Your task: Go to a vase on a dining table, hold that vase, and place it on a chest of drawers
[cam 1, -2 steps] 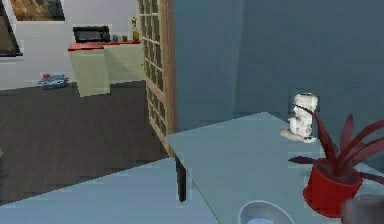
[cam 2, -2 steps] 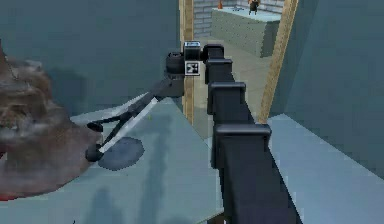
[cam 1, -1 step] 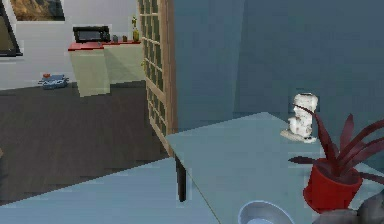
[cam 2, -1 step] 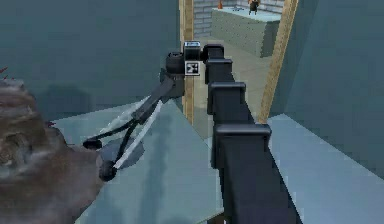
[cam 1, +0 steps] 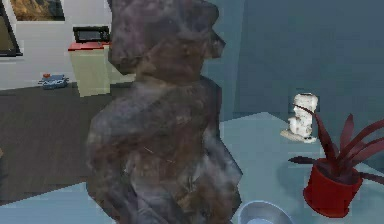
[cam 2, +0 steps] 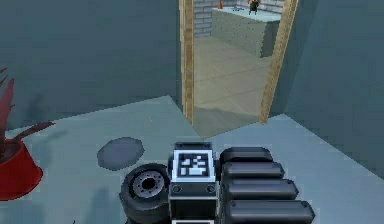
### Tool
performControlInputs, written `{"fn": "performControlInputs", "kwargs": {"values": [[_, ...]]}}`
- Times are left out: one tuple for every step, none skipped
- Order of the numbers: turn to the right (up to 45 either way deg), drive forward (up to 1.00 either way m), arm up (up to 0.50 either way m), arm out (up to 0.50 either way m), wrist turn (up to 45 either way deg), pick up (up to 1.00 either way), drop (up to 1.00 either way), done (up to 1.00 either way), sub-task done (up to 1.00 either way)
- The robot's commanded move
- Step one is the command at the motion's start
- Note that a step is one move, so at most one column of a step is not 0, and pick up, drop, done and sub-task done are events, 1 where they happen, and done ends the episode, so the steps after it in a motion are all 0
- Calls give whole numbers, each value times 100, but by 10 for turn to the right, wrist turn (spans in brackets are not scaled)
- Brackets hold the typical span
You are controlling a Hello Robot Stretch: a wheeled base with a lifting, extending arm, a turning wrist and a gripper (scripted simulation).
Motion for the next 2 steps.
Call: {"fn": "performControlInputs", "kwargs": {"values": [[-450, 0, 0, 0, 0, 0, 0, 0, 0], [-450, 0, 0, 0, 0, 0, 0, 0, 0]]}}
